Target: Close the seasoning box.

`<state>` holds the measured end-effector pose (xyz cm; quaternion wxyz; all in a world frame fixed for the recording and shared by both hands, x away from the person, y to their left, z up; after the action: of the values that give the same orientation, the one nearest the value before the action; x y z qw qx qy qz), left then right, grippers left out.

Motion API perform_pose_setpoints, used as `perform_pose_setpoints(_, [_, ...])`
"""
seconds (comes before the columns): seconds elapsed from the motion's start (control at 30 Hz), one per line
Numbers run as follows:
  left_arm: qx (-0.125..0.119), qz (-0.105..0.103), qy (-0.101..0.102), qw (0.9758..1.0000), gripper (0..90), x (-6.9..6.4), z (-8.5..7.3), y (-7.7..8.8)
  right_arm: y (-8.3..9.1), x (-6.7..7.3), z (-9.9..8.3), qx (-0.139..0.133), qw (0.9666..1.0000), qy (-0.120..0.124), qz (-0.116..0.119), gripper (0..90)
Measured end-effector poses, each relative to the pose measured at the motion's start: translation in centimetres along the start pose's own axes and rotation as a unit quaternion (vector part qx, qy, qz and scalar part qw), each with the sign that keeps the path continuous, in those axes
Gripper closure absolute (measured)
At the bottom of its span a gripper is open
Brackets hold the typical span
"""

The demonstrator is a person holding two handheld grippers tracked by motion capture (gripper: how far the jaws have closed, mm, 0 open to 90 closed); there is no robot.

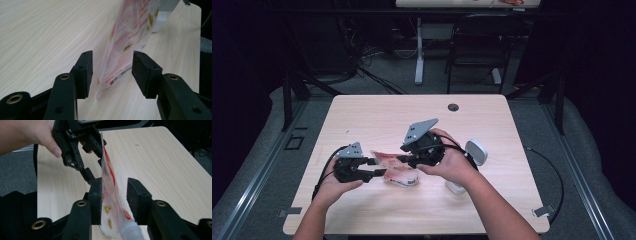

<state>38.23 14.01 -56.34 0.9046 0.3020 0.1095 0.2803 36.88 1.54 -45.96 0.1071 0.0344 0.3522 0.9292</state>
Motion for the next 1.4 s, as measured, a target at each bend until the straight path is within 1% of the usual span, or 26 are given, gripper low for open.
perform_pose_setpoints(0.07, [-0.002, 0.004, 0.003, 1.0000, 50.6, 0.2, -0.1, 0.1, 0.0, 0.0, 0.3, -0.006, 1.0000, -0.001, -0.001, 61.0])
perform_pose_setpoints(0.1, [-0.002, 0.004, 0.005, 1.0000, 50.5, 0.3, -0.1, 0.1, 0.0, 0.0, 0.5, -0.014, 0.9999, -0.002, -0.004, 60.3])
perform_pose_setpoints(0.2, [0.001, 0.009, 0.009, 0.9999, 50.3, 0.6, -0.3, 0.1, 0.1, 0.1, 0.6, -0.015, 0.9999, -0.005, 0.000, 58.2])
perform_pose_setpoints(0.27, [0.002, 0.017, 0.009, 0.9998, 50.3, 0.8, -0.4, 0.1, 0.3, 0.0, 0.6, -0.019, 0.9998, -0.007, -0.001, 56.1])
perform_pose_setpoints(0.37, [-0.001, 0.019, 0.013, 0.9997, 50.4, 0.9, -0.3, 0.3, 0.5, 0.0, 0.7, -0.027, 0.9995, -0.017, -0.001, 53.0])
perform_pose_setpoints(0.43, [0.000, 0.021, 0.013, 0.9997, 50.4, 0.9, -0.4, 0.4, 0.7, -0.1, 0.7, -0.034, 0.9991, -0.026, -0.006, 51.6])
perform_pose_setpoints(0.5, [0.002, 0.025, 0.010, 0.9996, 50.4, 1.0, -0.4, 0.5, 0.9, -0.2, 0.7, -0.036, 0.9988, -0.032, -0.006, 50.6])
perform_pose_setpoints(0.53, [0.003, 0.027, 0.010, 0.9996, 50.4, 1.0, -0.5, 0.5, 1.1, -0.3, 0.7, -0.036, 0.9987, -0.033, -0.011, 50.3])
perform_pose_setpoints(0.63, [0.003, 0.026, 0.014, 0.9996, 50.5, 1.1, -0.6, 0.6, 1.4, -0.5, 0.6, -0.041, 0.9983, -0.035, -0.023, 49.8])
perform_pose_setpoints(0.7, [0.002, 0.025, 0.017, 0.9995, 50.6, 1.2, -0.6, 0.7, 1.6, -0.7, 0.5, -0.042, 0.9981, -0.036, -0.027, 48.5])
perform_pose_setpoints(0.83, [0.000, 0.026, 0.019, 0.9995, 50.6, 1.4, -0.5, 0.9, 2.1, -1.2, 0.2, -0.047, 0.9971, -0.041, -0.043, 47.3])
perform_pose_setpoints(0.93, [-0.005, 0.025, 0.018, 0.9995, 50.7, 1.3, -0.3, 1.1, 2.3, -1.6, 0.0, -0.050, 0.9965, -0.042, -0.051, 47.4])
perform_pose_setpoints(1.03, [-0.011, 0.024, 0.021, 0.9994, 50.7, 1.3, -0.1, 1.2, 2.4, -1.8, -0.1, -0.051, 0.9963, -0.042, -0.055, 47.2])
perform_pose_setpoints(1.13, [-0.008, 0.025, 0.022, 0.9994, 50.7, 1.4, -0.3, 1.3, 2.5, -1.7, 0.0, -0.059, 0.9959, -0.045, -0.051, 46.5])
perform_pose_setpoints(1.2, [-0.005, 0.024, 0.024, 0.9994, 50.7, 1.5, -0.4, 1.3, 2.7, -1.8, 0.0, -0.060, 0.9959, -0.044, -0.052, 45.9])
perform_pose_setpoints(1.27, [-0.008, 0.024, 0.025, 0.9994, 50.8, 1.5, -0.4, 1.4, 3.1, -2.0, 0.0, -0.066, 0.9952, -0.049, -0.055, 45.3])
perform_pose_setpoints(1.4, [-0.006, 0.021, 0.025, 0.9995, 50.8, 1.5, -0.5, 1.4, 4.0, -2.5, 0.0, -0.077, 0.9933, -0.055, -0.067, 44.9])
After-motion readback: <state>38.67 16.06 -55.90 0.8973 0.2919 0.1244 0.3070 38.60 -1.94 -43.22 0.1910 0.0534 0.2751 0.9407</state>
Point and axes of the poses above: each handheld gripper's, and its own axes: y roughly backward along the jaws, z roughly out of its top, x roughly to its left, the point moved 10 cm from there along -y, roughly forward along the jaws, and after that the axes turned 9 degrees about z, right-handed, at the moved point
